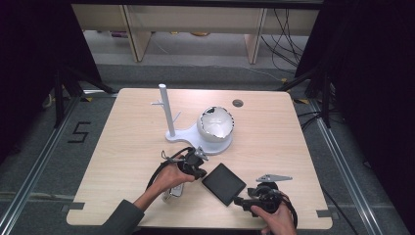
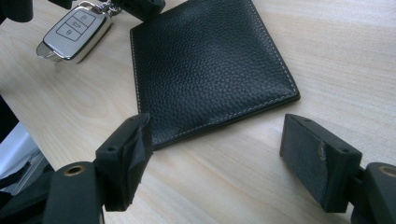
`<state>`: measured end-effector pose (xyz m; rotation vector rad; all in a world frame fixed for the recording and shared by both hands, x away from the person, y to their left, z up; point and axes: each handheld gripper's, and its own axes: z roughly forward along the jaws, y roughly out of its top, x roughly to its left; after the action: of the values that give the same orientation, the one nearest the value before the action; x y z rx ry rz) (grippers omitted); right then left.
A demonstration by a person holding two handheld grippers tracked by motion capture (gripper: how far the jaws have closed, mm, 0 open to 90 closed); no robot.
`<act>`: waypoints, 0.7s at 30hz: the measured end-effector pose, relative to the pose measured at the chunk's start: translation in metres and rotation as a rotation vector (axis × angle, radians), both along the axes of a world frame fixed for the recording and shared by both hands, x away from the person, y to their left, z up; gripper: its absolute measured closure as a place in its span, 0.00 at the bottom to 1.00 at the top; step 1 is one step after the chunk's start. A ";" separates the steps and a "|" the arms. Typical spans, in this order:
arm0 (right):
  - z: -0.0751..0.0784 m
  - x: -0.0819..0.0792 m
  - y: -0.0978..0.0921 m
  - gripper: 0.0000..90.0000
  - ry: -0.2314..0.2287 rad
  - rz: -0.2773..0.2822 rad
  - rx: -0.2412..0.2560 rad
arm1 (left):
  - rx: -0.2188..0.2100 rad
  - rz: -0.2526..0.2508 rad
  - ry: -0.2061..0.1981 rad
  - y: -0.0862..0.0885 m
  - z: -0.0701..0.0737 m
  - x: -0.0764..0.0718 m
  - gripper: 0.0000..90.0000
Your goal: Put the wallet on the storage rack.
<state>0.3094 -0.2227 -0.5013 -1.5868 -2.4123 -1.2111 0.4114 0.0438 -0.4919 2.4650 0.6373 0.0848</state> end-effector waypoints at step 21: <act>-0.004 0.014 -0.018 0.31 0.012 -0.075 0.062 | 0.023 -0.081 0.040 -0.014 0.001 -0.030 0.99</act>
<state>0.3236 -0.2404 -0.5056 -1.6754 -2.3045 -1.2700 0.3812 0.0297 -0.4912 2.5172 0.5558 0.0109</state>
